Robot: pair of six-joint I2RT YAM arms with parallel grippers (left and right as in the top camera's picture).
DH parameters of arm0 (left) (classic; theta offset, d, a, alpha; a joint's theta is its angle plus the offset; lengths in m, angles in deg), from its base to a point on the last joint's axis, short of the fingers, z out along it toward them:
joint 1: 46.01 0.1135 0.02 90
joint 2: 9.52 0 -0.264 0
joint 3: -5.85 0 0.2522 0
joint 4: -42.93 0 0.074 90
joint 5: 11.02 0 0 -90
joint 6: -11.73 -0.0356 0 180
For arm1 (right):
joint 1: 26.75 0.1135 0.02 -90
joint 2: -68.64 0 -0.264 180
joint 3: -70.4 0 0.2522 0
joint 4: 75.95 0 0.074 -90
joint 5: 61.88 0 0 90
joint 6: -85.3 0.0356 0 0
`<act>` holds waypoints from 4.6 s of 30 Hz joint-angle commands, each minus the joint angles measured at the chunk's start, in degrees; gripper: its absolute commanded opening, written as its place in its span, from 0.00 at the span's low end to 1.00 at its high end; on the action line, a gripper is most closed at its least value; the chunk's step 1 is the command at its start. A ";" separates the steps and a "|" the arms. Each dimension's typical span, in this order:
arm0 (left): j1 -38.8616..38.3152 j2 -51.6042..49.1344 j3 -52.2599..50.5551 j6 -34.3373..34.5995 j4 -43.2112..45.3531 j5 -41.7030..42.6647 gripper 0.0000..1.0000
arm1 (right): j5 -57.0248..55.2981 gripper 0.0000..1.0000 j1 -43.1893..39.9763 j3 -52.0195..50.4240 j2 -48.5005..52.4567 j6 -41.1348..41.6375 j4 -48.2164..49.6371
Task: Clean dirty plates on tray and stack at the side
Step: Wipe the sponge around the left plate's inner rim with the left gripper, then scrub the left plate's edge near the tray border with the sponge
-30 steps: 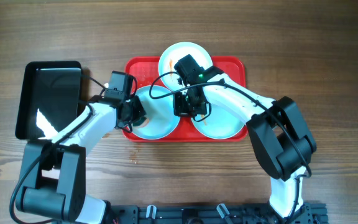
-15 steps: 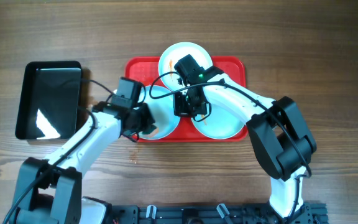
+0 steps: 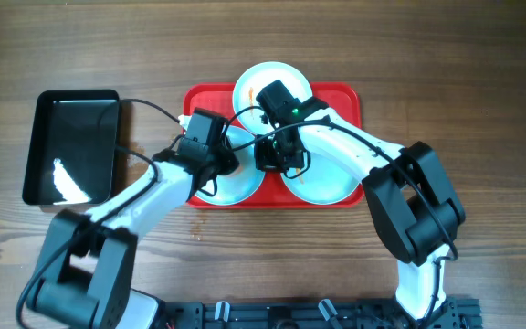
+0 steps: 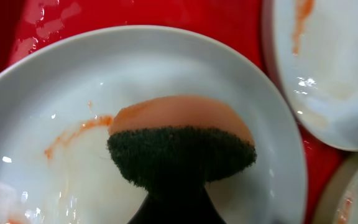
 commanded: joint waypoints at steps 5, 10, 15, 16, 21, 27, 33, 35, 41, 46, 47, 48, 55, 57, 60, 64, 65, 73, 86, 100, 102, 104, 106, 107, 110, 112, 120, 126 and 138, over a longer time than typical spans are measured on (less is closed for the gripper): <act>0.39 -4.42 -0.11 0.28 -1.62 -2.60 0.04 | 0.26 0.04 0.24 -0.61 1.66 -1.22 -0.31; 3.52 -4.39 -0.11 0.35 -8.22 -2.58 0.04 | -0.74 0.04 0.24 -0.61 1.66 -1.18 -0.59; 7.37 -4.39 -0.11 0.76 -13.86 -0.42 0.05 | -1.70 0.04 0.24 -0.61 1.66 -1.20 -0.96; 8.04 -4.39 -0.11 0.74 -14.80 0.92 0.04 | -1.68 0.04 0.24 -0.61 1.66 -1.18 -0.98; 10.36 -3.82 -0.11 0.74 -18.40 9.07 0.04 | -1.70 0.04 0.24 -0.61 1.66 -1.18 -0.98; 10.32 -2.40 -0.11 0.74 -21.38 20.70 0.04 | -1.70 0.04 0.24 -0.61 1.66 -1.16 -0.98; 8.98 -2.34 -0.11 0.76 -22.40 22.23 0.04 | -1.66 0.04 0.24 -0.61 1.66 -1.11 -0.92; 8.83 -2.34 -0.11 0.74 -20.48 21.51 0.04 | -1.66 0.04 0.24 -0.61 1.66 -1.09 -0.96; 8.81 -2.34 -0.11 0.28 -10.05 21.42 0.04 | -1.66 0.04 0.24 -0.61 1.66 -1.09 -0.96; 8.81 -2.36 -0.11 0.31 -3.87 18.40 0.04 | -1.66 0.04 0.24 -0.61 1.66 -1.09 -0.96; 8.79 -2.36 -0.11 0.33 -3.23 17.75 0.04 | -1.66 0.04 0.24 -0.61 1.66 -1.09 -0.94; 8.70 -2.36 -0.11 0.31 -2.73 17.29 0.04 | -1.66 0.04 0.24 -0.61 1.66 -1.11 -0.92; 6.19 -2.38 -0.15 0.28 -2.19 5.62 0.04 | -1.66 0.04 0.24 -0.61 1.66 -1.09 -0.81; 5.51 -2.38 -0.15 0.22 -2.19 3.80 0.04 | -1.64 0.04 0.24 -0.61 1.66 -1.09 -0.81; 5.14 -2.38 -0.15 -1.22 -2.19 3.56 0.04 | -1.64 0.04 0.24 -0.61 1.66 -1.07 -0.79; 5.20 -2.38 -0.15 -0.92 -5.81 -1.66 0.04 | -1.66 0.04 0.24 -0.61 1.66 -1.09 -1.11; 5.25 -2.38 -0.15 -0.81 -7.23 -2.29 0.04 | -1.66 0.04 0.24 -0.61 1.66 -1.09 -1.22; 5.79 -2.29 -0.15 2.45 -19.82 1.66 0.04 | -1.66 0.04 0.24 -0.61 1.66 -1.05 -0.74; 0.02 -2.32 -0.15 5.46 -12.98 17.16 0.04 | -1.64 0.04 0.24 -0.61 1.66 0.24 -0.15; -0.90 -2.36 -0.15 3.52 -3.17 -5.66 0.04 | -1.68 0.04 0.24 -0.61 1.66 -1.27 -0.68; -0.61 -2.36 -0.15 1.86 -2.27 -7.58 0.04 | -1.68 0.04 0.24 -0.61 1.66 -1.27 -0.79; 0.11 -2.36 -0.15 1.66 -2.14 -9.66 0.04 | -1.66 0.04 0.24 -0.61 1.66 -1.31 -0.83; 1.42 -2.36 -0.15 1.01 -2.03 -10.25 0.04 | -1.68 0.04 0.24 -0.61 1.66 -1.31 -0.83; 2.21 -2.36 -0.15 0.04 -1.79 -10.03 0.04 | -1.68 0.04 0.24 -0.61 1.66 -1.29 -0.83; 4.83 -2.36 -0.15 -1.51 -1.77 -8.46 0.04 | -1.66 0.04 0.24 -0.61 1.66 -1.27 -0.83; 6.67 -2.36 -0.15 -1.49 -1.95 -3.30 0.04 | -1.66 0.04 0.24 -0.61 1.66 -1.27 -0.81; 7.52 -2.36 -0.15 -1.01 0.96 20.79 0.04 | -1.64 0.04 0.24 -0.61 1.66 -1.16 -0.81; 3.48 -2.38 -0.15 -1.03 0.90 19.32 0.04 | -1.64 0.04 0.24 -0.61 1.66 -1.05 -0.35; 6.29 -6.05 -0.15 -1.05 1.90 12.15 0.04 | -1.62 0.04 0.24 -0.61 1.66 -1.03 -0.81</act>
